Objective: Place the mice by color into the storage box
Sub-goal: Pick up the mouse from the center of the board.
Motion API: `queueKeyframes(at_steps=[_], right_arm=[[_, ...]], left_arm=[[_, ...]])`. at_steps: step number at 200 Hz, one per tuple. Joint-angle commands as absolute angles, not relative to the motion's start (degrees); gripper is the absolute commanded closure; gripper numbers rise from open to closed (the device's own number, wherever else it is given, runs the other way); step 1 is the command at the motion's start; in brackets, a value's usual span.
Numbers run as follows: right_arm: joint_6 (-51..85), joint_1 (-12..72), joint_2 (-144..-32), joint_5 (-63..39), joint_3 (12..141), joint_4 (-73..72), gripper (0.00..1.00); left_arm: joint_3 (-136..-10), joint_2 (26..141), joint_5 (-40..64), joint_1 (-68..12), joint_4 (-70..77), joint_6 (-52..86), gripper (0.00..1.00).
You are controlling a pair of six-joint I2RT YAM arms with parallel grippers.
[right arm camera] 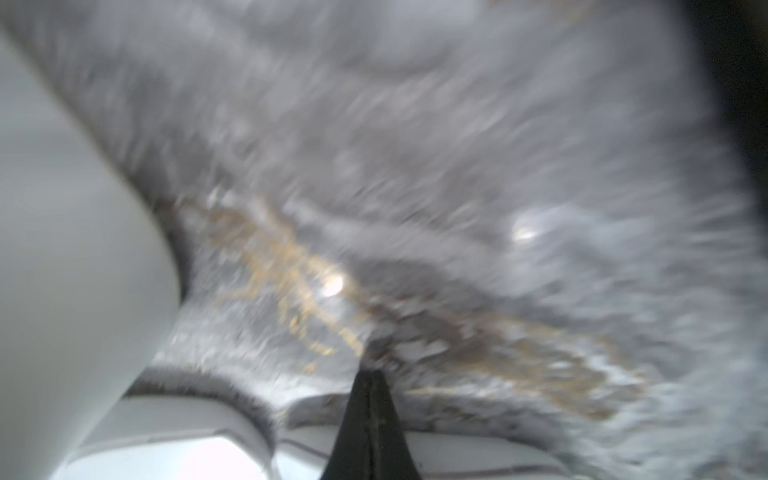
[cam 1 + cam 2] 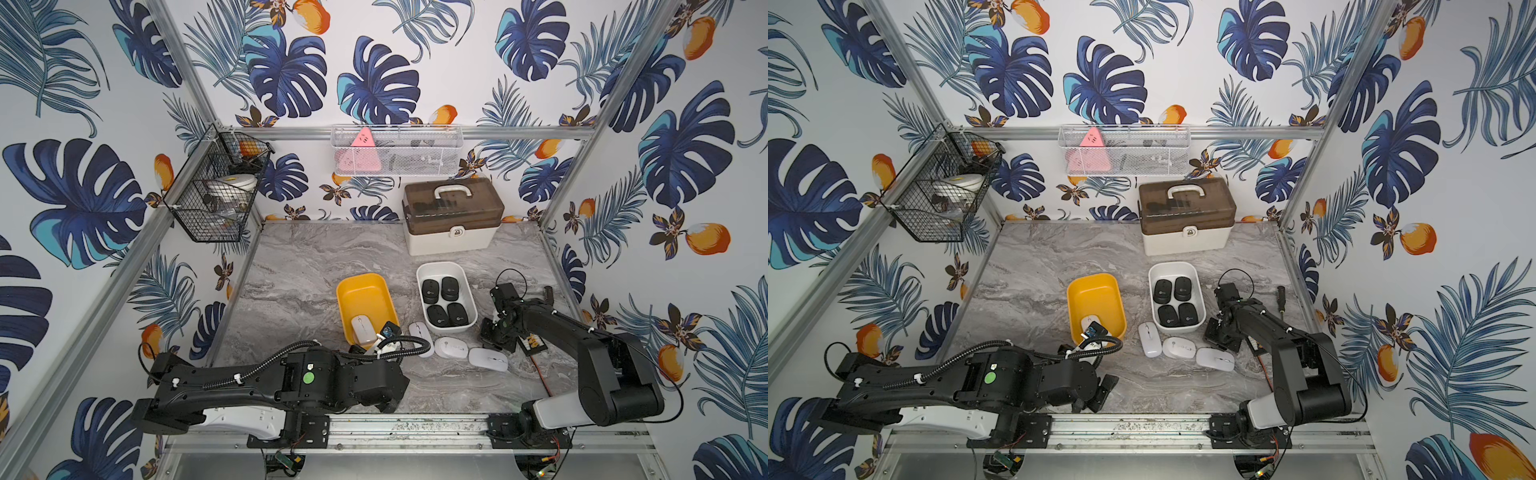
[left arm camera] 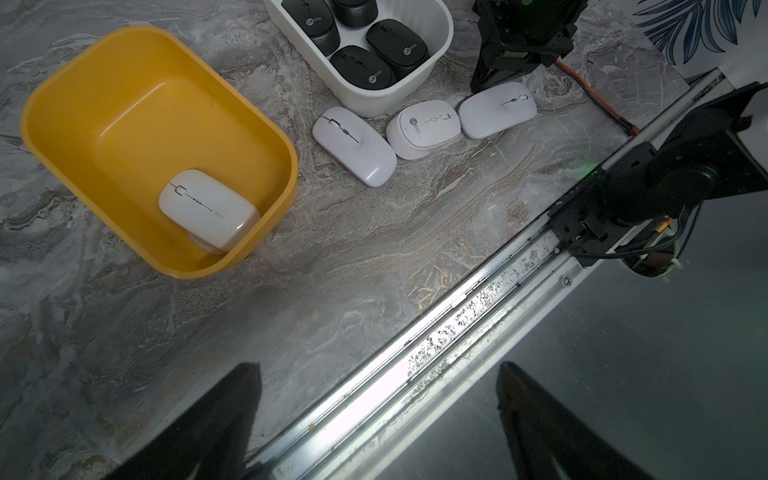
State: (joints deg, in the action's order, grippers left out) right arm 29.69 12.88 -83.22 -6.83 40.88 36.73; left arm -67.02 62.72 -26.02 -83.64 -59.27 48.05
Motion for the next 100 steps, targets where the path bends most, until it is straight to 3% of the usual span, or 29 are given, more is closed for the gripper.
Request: queueKeyframes(at_steps=[1, 32, 100], right_arm=[[32.8, 16.9, -82.4, -7.6, 39.0, 39.2, 1.00], [36.4, 23.3, -79.2, -6.9, 36.2, 41.8, 1.00], [43.3, 27.8, -70.7, -1.5, 36.9, 54.4, 0.98]], left_arm=[[-66.6, 62.9, -25.8, -83.7, -59.0, 47.9, 0.06], [-66.0, 62.1, -25.9, -83.7, -59.2, 48.2, 0.06], [-64.3, 59.8, -25.5, -83.7, -60.5, 49.0, 0.06]])
